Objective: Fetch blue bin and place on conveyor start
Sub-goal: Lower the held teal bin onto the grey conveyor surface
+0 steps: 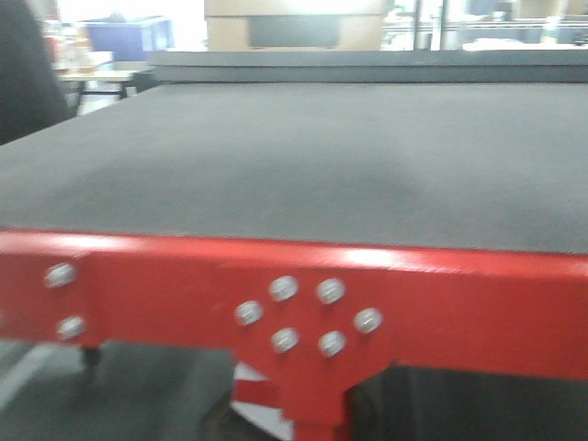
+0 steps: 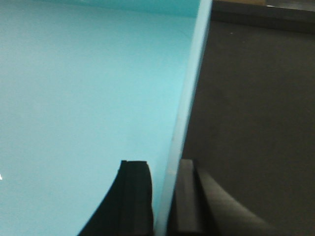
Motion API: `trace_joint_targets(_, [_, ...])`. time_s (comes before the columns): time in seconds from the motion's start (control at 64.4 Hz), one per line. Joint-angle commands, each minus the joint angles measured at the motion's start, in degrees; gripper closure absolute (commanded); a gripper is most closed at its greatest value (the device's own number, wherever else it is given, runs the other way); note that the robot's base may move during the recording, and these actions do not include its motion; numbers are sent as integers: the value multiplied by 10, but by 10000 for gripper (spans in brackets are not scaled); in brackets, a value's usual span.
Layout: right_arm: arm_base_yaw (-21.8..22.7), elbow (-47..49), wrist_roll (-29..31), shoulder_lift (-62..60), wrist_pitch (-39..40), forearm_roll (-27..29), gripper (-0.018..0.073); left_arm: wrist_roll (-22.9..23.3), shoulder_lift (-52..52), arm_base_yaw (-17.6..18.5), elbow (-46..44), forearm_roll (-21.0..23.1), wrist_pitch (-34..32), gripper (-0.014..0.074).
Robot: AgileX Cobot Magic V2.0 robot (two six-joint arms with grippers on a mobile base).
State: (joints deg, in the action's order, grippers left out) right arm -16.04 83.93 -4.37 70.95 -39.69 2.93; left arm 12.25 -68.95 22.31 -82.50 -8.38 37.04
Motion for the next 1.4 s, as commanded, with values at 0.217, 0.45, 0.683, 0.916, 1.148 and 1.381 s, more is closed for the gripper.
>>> trace_joint_targets(0.217, [0, 3, 13, -6, 34, 7, 712, -4, 6, 3, -2, 15, -35, 708])
trace_joint_targets(0.45, [0, 3, 13, -6, 34, 7, 712, -4, 6, 3, -2, 15, -35, 708])
trace_joint_targets(0.683, [0, 3, 13, -6, 34, 7, 712, -4, 6, 3, -2, 15, -35, 708])
trace_joint_targets(0.916, [0, 3, 13, -6, 34, 7, 712, -4, 6, 3, -2, 15, -35, 708])
trace_joint_targets(1.148, [0, 3, 13, -6, 34, 7, 712, -4, 6, 3, -2, 15, -35, 708])
trace_joint_targets(1.381, [0, 3, 13, -6, 34, 7, 712, -4, 6, 3, -2, 15, -35, 708])
